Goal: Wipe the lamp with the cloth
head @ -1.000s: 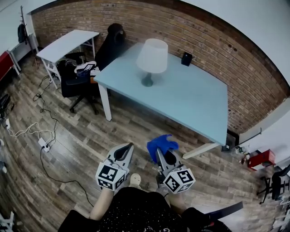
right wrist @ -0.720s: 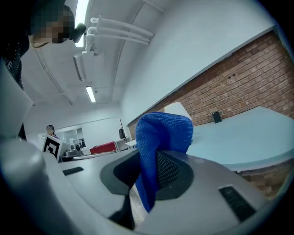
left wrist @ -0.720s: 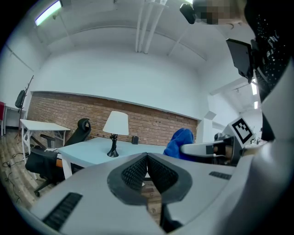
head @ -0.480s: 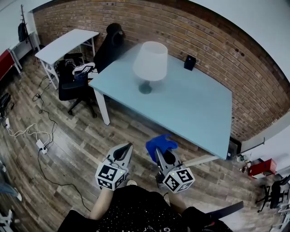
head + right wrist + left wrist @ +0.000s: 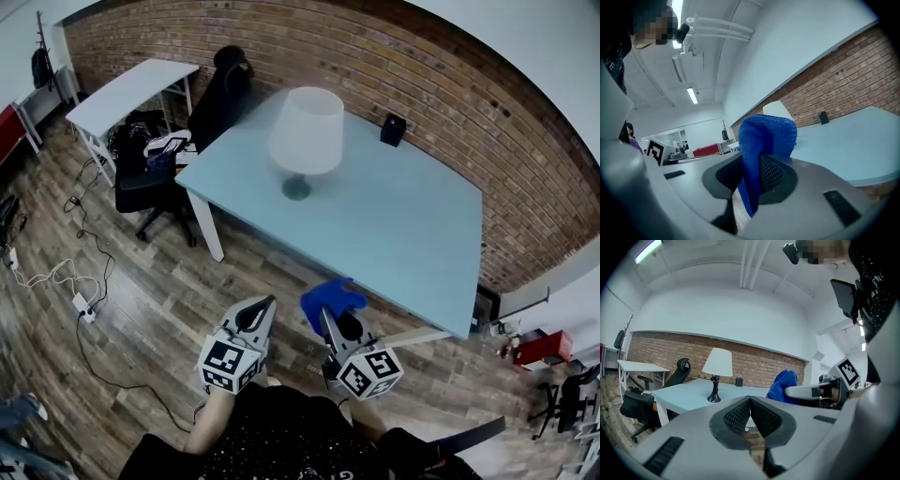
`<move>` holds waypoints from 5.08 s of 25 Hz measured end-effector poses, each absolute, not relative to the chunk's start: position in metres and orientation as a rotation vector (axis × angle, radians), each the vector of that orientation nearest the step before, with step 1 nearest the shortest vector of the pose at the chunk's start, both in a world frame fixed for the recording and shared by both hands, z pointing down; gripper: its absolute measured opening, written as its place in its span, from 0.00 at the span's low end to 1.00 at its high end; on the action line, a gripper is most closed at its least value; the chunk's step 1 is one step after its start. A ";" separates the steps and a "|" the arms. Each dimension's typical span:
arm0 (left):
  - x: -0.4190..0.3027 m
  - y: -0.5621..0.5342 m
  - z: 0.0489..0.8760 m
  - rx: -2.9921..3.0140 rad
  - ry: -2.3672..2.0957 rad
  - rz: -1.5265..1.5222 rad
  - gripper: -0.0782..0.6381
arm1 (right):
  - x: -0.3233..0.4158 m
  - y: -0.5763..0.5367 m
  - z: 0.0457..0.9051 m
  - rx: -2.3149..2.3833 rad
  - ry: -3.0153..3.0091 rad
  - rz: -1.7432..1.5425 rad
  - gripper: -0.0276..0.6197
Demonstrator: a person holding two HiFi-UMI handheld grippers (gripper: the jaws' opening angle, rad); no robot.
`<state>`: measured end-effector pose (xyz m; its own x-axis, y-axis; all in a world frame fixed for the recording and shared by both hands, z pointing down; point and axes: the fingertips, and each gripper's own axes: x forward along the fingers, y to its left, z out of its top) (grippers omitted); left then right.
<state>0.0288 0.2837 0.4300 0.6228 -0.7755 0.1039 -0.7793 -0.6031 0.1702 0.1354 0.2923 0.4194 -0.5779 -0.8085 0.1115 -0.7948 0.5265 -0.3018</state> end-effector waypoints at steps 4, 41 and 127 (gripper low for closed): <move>0.037 0.256 0.428 2.672 -1.244 0.025 0.12 | 0.141 0.267 0.418 -1.446 2.689 -0.491 0.16; -0.039 -0.110 0.399 2.665 -1.293 -0.017 0.12 | 0.120 -0.067 0.271 -1.406 2.544 0.052 0.16; 0.006 -0.274 0.305 3.014 -1.038 0.040 0.12 | 0.146 -0.246 0.216 -0.696 2.844 -0.638 0.16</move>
